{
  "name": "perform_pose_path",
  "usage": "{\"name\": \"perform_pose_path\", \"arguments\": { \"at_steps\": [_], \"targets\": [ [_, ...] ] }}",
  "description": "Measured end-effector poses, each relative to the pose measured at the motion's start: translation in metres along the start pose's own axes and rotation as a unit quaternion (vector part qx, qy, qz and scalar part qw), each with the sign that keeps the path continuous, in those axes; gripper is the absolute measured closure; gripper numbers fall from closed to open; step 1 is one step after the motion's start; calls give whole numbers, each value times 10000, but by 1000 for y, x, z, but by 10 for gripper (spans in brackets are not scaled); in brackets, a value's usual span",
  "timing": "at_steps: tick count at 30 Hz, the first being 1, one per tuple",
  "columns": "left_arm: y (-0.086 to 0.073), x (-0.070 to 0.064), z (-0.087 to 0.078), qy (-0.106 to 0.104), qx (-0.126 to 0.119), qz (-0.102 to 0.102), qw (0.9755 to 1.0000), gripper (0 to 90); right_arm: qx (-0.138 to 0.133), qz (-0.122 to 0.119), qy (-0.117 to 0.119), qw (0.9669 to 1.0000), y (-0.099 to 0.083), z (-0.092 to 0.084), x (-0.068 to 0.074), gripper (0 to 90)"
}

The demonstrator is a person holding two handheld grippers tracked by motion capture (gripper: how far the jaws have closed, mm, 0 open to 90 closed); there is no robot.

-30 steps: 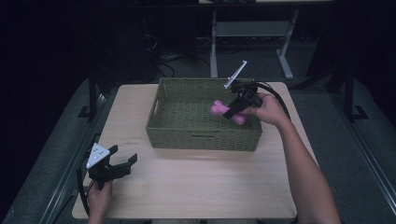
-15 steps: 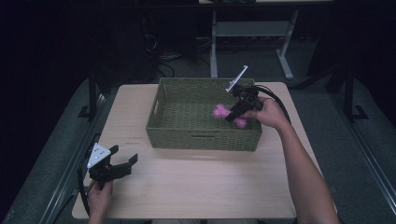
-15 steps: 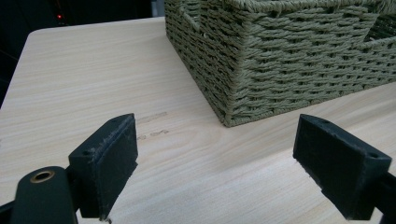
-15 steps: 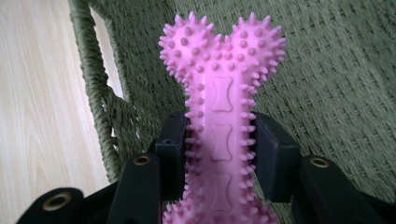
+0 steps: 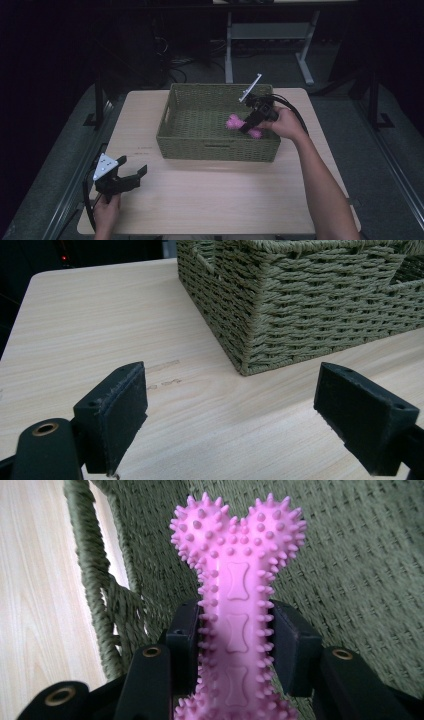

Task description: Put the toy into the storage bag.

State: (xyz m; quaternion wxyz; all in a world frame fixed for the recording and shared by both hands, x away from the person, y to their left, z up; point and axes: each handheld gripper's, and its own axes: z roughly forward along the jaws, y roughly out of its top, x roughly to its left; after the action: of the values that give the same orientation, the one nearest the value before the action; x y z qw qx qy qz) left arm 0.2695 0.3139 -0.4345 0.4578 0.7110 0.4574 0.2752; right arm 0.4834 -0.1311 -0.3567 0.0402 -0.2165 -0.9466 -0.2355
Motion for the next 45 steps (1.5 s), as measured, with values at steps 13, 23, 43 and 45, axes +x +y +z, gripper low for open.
{"name": "perform_pose_path", "arguments": {
  "at_steps": [13,23,43,45],
  "targets": [
    [0,1,-1,10,-13,-12,10000,133,146,38,18,9999,-3,11,-1,573],
    [0,2,-1,17,-23,-21,10000,133,172,16,28,9998,0,17,0,572],
    [0,1,-1,8,-21,-7,10000,133,-91,256,-100,9996,-1,9,-2,492],
    [0,1,-1,11,-25,-2,10000,133,-107,243,-122,9996,0,8,-1,480]
  ]
}}
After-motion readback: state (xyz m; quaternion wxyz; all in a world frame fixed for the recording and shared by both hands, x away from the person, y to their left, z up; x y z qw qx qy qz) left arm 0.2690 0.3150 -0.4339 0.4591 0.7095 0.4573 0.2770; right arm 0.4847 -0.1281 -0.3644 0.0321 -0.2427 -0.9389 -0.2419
